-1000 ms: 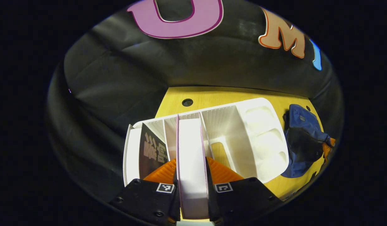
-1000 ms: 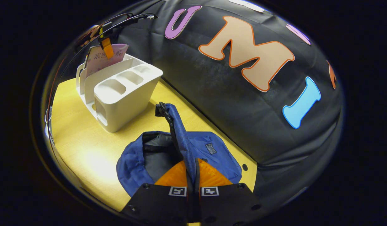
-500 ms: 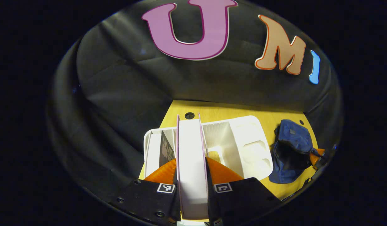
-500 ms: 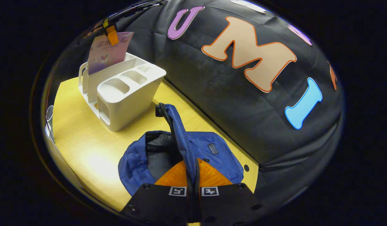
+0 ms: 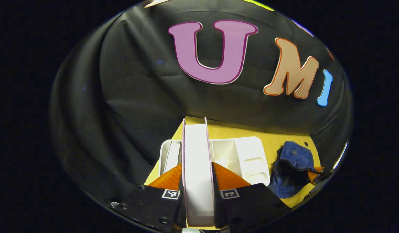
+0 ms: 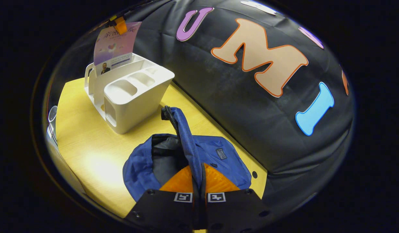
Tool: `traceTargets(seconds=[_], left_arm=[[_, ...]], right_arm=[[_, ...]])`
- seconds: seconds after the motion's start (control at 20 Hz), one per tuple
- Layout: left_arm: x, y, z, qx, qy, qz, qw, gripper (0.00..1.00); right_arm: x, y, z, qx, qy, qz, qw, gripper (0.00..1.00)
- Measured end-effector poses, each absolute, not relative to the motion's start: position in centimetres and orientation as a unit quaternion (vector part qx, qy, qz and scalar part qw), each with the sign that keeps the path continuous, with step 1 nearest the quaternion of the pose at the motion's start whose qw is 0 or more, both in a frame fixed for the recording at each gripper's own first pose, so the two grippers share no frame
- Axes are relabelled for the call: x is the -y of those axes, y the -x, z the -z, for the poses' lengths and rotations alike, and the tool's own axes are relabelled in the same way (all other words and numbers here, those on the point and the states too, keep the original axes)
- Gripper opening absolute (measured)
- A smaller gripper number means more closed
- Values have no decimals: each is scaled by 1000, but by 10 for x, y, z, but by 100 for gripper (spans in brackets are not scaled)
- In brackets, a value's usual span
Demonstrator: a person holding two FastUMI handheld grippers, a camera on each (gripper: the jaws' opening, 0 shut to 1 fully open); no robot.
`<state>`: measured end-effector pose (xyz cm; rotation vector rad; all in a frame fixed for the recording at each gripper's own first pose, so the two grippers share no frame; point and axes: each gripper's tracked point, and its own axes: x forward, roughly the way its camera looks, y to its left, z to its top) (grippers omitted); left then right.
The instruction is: Open the schoolbag, grab two books from the bookshelf and put them into the schoolbag.
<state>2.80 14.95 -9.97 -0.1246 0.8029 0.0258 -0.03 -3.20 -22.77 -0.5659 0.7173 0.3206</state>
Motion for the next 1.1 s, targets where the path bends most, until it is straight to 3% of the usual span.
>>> traceTargets(seconds=[0.65,1.1], left_arm=[[-94,0,41,-336,206,32,919,31],[-4,30,81,-357,334,86,868,31]], right_arm=[[32,3,229,-348,260,-177,883,3],[33,0,224,-355,222,-183,889,3]])
